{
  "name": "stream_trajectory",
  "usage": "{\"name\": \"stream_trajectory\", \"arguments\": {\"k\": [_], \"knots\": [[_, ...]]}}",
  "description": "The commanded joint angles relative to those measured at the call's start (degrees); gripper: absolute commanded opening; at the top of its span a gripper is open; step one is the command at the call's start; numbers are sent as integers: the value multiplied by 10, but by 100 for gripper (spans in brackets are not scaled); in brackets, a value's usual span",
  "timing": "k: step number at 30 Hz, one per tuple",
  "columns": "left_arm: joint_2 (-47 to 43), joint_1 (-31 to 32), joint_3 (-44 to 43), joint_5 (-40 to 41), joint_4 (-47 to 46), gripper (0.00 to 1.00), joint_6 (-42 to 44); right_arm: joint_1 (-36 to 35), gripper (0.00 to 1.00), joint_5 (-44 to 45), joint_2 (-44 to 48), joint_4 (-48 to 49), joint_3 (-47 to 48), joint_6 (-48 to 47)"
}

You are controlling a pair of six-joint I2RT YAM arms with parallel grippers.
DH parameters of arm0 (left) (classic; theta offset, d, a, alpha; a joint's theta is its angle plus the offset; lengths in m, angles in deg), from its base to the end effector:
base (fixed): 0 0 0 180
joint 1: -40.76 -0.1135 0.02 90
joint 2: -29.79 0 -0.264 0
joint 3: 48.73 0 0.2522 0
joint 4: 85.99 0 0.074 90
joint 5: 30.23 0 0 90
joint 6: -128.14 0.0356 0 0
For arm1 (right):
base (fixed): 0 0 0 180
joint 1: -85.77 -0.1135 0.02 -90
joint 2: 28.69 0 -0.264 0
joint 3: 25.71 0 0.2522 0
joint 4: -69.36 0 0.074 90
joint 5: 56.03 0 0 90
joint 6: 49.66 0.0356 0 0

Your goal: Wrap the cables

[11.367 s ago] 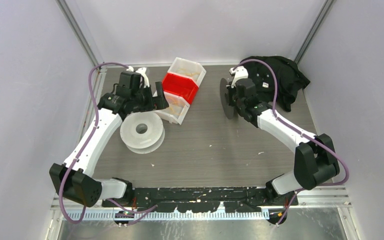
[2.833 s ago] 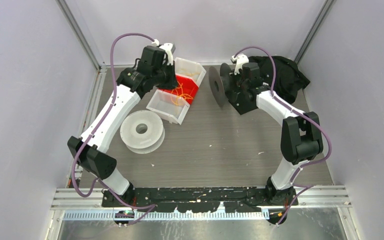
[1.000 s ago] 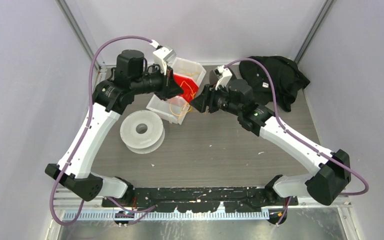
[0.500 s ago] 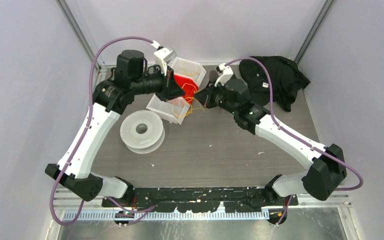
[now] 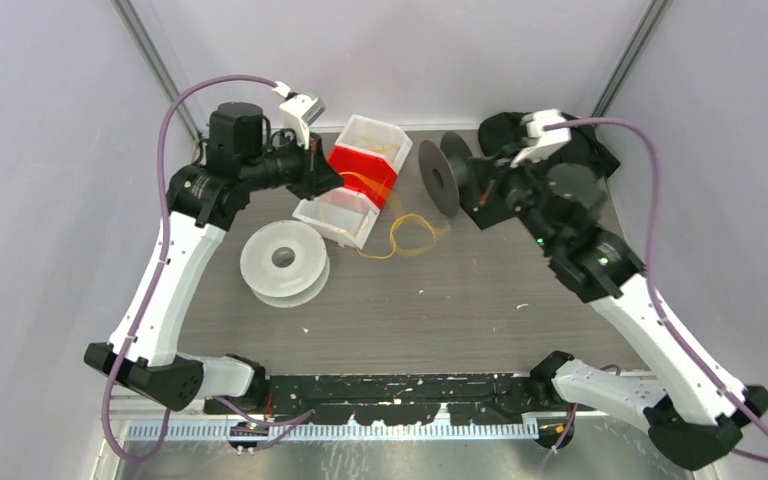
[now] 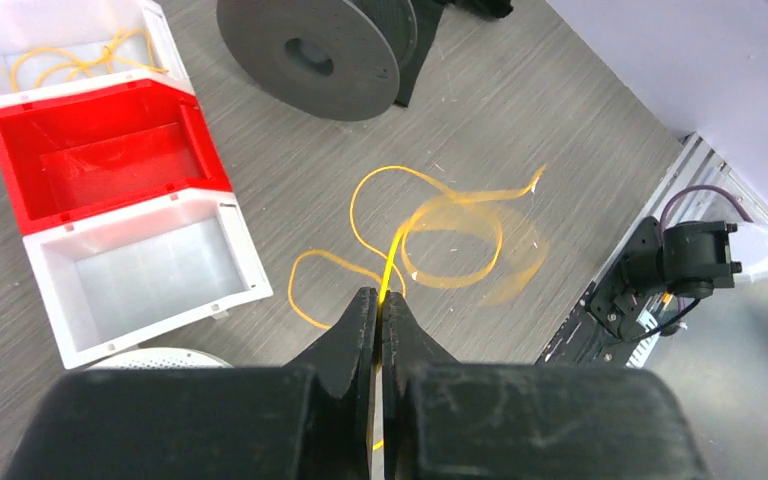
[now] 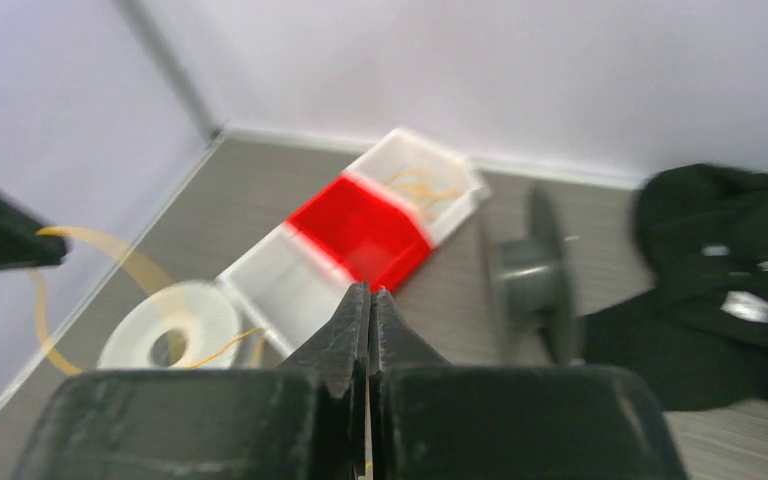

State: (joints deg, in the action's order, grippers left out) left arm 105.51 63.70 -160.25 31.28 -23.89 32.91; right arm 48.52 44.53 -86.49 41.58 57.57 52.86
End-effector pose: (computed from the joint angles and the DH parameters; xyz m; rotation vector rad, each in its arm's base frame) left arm 0.2271 -0.1146 0.4702 0.6320 1.9662 -0.8108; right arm 0.1758 0.1255 0.4410 -0.2076 1.6221 0.5219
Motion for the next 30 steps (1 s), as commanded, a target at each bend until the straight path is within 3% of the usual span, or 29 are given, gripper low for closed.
{"name": "stream_trajectory", "arguments": {"k": [1, 11, 15, 19, 25, 30], "knots": [[-10, -22, 7, -58, -13, 0, 1, 29, 0, 49, 22, -110, 65, -56], [14, -4, 24, -118, -55, 1, -39, 30, 1, -76, -23, -153, 75, -13], [5, -4, 27, -118, -64, 1, -43, 29, 28, -178, -43, -91, 21, 54], [4, -4, 26, -113, -71, 1, -51, 9, 44, -246, -67, 21, -47, 161], [5, -4, 33, -103, -91, 1, -72, -36, 54, -196, -74, 159, -125, 305], [11, -4, 35, -90, -101, 0, -80, -56, 56, -194, -82, 188, -131, 335]]}}
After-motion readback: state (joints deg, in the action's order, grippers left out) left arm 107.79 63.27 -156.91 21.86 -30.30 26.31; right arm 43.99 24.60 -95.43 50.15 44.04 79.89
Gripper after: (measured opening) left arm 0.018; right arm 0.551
